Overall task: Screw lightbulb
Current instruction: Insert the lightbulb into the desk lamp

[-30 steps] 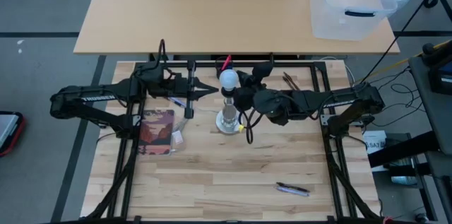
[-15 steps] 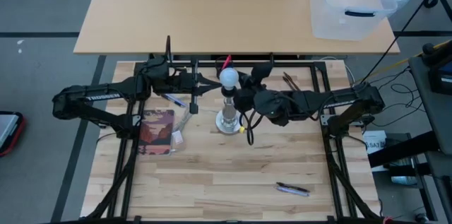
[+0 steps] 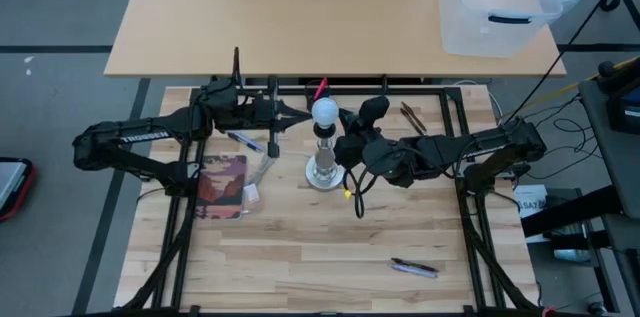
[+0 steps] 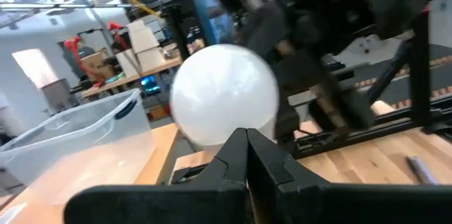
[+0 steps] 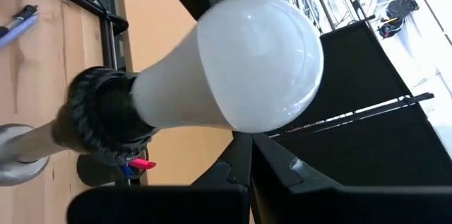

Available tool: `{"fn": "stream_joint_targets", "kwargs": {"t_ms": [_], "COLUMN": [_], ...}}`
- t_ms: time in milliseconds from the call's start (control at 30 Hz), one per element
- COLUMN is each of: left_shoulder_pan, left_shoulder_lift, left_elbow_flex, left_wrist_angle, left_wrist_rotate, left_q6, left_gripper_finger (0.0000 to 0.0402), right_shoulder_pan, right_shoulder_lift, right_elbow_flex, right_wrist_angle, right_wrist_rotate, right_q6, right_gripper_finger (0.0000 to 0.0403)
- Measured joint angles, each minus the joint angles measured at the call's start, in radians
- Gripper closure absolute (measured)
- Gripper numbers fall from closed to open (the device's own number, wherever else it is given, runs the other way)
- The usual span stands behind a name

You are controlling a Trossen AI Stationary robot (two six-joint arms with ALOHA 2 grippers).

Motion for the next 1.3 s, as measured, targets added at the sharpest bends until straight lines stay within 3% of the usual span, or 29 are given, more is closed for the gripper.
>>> {"fn": "stream_joint_targets", "kwargs": {"t_ms": [267,800,967,1133,1300], "left_shoulder_pan": [0.035,0.049,0.046,0.046,0.054], "left_shoulder_lift": [0.009,-0.001,-0.051,-0.077,-0.077], "left_elbow_flex": [0.0,0.0,0.0,0.0,0.0], "left_wrist_angle": [0.015,-0.036,-0.091,-0.143,-0.212], "left_wrist_rotate": [-0.022,-0.006,-0.004,-0.004,-0.004], "left_q6": [-0.035,-0.049,-0.048,-0.043,-0.036], "left_gripper_finger": [0.0402,0.0402,0.0402,0.0402,0.0402], "right_shoulder_pan": [0.024,0.073,0.063,0.067,0.074], "right_shoulder_lift": [0.003,0.003,0.003,0.003,0.002], "right_elbow_flex": [0.0,0.0,0.0,0.0,0.0], "right_wrist_angle": [-0.034,-0.043,-0.05,-0.038,-0.024], "right_wrist_rotate": [-0.052,-0.02,-0.025,-0.124,-0.143], "right_q6": [0.056,0.125,0.211,0.327,0.449], "right_gripper_finger": [0.0403,0.0403,0.0403,0.0401,0.0364]}}
